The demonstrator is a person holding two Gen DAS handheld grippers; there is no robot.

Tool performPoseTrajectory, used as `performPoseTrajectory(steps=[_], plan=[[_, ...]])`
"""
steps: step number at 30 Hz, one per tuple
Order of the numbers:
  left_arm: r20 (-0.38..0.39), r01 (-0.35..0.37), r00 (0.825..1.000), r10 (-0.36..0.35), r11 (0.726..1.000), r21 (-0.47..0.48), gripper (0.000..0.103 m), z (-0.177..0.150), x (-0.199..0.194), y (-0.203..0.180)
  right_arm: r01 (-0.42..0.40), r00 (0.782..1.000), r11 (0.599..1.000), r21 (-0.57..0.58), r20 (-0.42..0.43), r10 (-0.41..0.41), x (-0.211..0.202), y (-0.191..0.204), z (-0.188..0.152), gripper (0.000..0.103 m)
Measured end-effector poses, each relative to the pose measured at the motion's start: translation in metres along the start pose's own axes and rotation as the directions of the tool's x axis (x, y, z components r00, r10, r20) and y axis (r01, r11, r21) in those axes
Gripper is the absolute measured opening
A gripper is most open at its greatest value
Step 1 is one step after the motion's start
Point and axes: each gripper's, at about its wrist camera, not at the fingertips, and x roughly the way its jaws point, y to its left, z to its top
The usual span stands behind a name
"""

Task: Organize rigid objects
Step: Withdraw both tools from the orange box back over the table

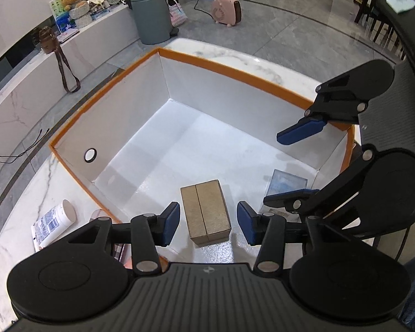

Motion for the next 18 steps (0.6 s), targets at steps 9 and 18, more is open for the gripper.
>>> performPoseTrajectory(steps=[9,18], plan=[[0.058,-0.023,0.998,0.026,0.999,-0.038,0.057,-0.016,-0.034,0.016,0.013,0.999,1.0,-0.027,0.03,-0.012,-0.011,0.016,0.009,0.065],[0.07,-0.07,0.994,0.082,0.986,-0.154,0.06,-0.07,-0.059,0.06,0.022,0.997,0.997,-0.079,0.073,-0.016,-0.022,0.044,0.026,0.065]])
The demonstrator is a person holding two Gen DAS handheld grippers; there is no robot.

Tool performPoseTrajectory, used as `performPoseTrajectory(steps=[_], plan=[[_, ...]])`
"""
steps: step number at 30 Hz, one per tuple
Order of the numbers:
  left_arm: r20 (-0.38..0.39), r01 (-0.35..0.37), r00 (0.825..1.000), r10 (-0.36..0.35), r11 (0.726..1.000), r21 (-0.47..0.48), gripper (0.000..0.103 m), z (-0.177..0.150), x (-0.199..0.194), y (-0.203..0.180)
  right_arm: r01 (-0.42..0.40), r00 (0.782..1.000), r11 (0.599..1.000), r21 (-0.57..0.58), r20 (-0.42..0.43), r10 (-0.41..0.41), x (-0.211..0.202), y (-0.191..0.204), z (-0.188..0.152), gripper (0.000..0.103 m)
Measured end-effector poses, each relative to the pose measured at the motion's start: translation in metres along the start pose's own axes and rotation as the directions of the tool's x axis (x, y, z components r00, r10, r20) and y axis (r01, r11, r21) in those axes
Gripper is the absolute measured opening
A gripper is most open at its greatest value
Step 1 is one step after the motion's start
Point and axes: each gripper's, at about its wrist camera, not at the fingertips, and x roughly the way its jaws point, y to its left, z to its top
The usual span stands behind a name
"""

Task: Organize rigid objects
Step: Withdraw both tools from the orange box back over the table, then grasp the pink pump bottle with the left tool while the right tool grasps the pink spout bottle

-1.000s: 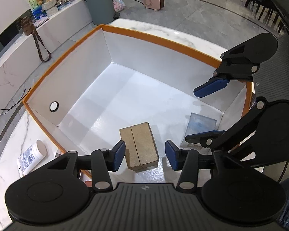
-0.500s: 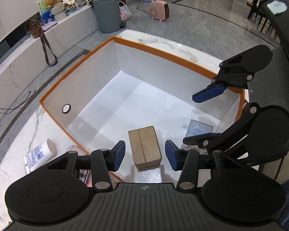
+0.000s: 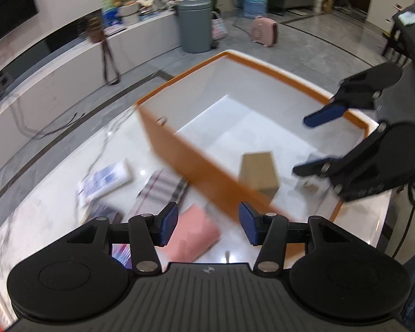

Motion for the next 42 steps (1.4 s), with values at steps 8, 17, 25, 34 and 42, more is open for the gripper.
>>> performPoseTrajectory(steps=[8,17,25,34,42], plan=[[-0.014,-0.037,0.999,0.036,0.994,-0.101,0.06,-0.054,-0.016,0.042,-0.025,0.999,0.996,-0.089,0.027,0.027,-0.001,0.04,0.023,0.065],[-0.011,-0.046,0.999,0.045,0.989,-0.138,0.064,-0.101,-0.03,0.067,-0.05,0.999,0.976,-0.214,0.006,0.053,0.008,0.088,0.031,0.065],[-0.02,-0.024,1.0,0.023,0.996,-0.082,0.064,-0.12,-0.022,0.062,-0.025,1.0,0.954,-0.299,-0.011,0.023,0.022,0.111,0.037,0.071],[-0.05,0.007,0.999,-0.001,0.991,0.134,0.07,-0.119,0.003,0.036,-0.029,0.999,0.914,-0.406,-0.033,0.018,0.036,0.134,0.04,0.07],[-0.092,0.017,0.996,0.005,0.97,0.242,0.075,-0.117,0.03,0.037,-0.043,0.995,0.869,-0.493,-0.095,-0.005,0.063,0.154,0.047,0.07]])
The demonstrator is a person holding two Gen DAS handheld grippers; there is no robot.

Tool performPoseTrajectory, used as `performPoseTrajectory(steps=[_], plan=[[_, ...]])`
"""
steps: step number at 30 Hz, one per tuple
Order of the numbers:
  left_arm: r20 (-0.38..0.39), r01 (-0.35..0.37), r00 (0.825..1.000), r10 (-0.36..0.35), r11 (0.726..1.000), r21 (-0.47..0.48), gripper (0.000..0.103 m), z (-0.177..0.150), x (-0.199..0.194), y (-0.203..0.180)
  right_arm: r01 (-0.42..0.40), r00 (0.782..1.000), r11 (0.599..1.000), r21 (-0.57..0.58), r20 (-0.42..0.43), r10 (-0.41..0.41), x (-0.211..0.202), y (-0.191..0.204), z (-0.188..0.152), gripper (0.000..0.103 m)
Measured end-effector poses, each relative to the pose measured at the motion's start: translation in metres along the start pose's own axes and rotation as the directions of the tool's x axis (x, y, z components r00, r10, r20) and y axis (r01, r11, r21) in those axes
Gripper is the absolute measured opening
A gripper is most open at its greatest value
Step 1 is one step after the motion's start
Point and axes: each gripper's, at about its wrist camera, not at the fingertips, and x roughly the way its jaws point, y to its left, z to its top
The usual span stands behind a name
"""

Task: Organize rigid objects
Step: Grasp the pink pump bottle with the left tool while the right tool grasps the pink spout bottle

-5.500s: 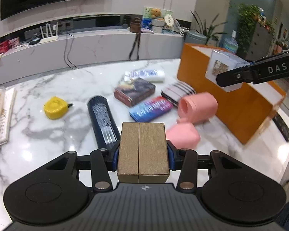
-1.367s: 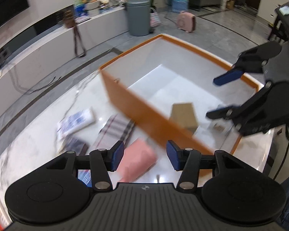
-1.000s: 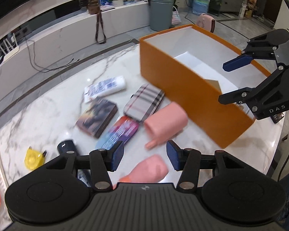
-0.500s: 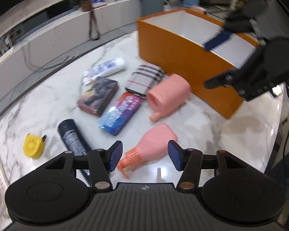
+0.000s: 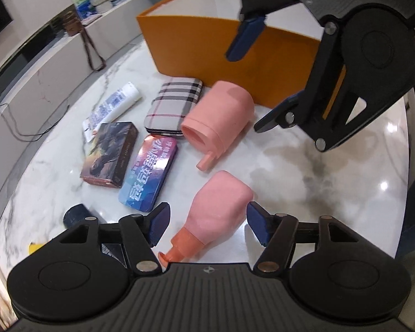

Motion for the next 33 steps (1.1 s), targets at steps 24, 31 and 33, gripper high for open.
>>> performPoseTrajectory(steps=[24,31,33], plan=[[-0.033,0.101,0.994,-0.107,0.984,-0.145,0.052,-0.022,0.014,0.011,0.003,0.988,0.996,-0.088,-0.156,-0.017,0.058,0.006,0.028,0.061],[-0.029,0.075,0.996,-0.084,0.967,-0.244,0.051,-0.041,0.003,0.016,-0.147,0.98,0.989,-0.015,-0.14,0.144,0.041,0.013,0.026,0.061],[-0.023,0.071,0.997,-0.079,0.962,-0.264,0.051,-0.045,0.0,0.016,-0.155,0.98,0.988,-0.026,-0.129,0.151,0.038,0.022,0.028,0.062]])
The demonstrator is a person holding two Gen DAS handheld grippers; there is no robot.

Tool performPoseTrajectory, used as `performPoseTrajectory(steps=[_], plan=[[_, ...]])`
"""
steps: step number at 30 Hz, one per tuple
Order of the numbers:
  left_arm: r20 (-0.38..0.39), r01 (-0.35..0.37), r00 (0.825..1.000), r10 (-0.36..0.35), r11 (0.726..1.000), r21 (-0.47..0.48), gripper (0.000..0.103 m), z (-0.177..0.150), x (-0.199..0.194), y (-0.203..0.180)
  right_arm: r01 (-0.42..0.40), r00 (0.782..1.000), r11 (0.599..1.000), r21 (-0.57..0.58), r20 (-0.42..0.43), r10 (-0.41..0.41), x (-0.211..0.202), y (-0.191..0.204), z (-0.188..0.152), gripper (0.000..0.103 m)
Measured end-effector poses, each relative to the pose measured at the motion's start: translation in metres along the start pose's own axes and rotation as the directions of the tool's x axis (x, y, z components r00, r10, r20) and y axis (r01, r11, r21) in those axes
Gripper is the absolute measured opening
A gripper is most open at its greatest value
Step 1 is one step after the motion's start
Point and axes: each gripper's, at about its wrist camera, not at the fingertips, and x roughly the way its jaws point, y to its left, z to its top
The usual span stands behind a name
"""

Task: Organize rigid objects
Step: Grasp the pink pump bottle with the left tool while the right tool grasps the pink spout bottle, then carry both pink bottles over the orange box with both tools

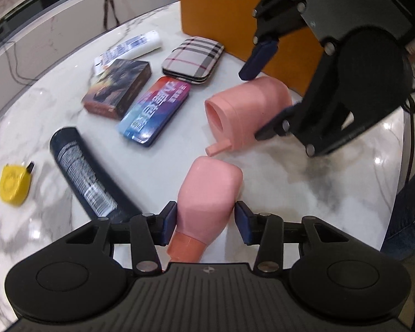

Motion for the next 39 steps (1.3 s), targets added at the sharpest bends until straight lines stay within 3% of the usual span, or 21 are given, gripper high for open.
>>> performPoseTrajectory(steps=[3,9,25,29,39], plan=[[0.013,-0.004,1.0,0.005,1.0,-0.026,0.051,-0.005,-0.002,0.001,0.01,1.0,1.0,-0.006,0.009,-0.01,0.004,0.01,0.003,0.066],[0.011,-0.001,1.0,0.001,0.999,-0.039,0.052,-0.007,0.004,0.0,-0.012,1.0,1.0,-0.003,-0.015,0.012,0.021,0.016,0.004,0.061],[0.024,-0.007,1.0,0.009,0.998,-0.069,0.052,-0.01,0.011,-0.002,-0.035,0.999,0.99,0.138,0.04,0.03,0.031,0.003,0.006,0.059],[0.032,-0.018,0.999,0.021,0.996,-0.092,0.052,-0.011,0.007,0.002,-0.065,0.997,0.987,0.145,0.059,0.056,0.029,0.004,0.006,0.059],[0.079,-0.051,0.995,0.058,0.995,-0.091,0.051,0.007,-0.021,0.002,-0.061,0.989,0.981,0.185,0.144,0.034,0.0,-0.007,0.001,0.059]])
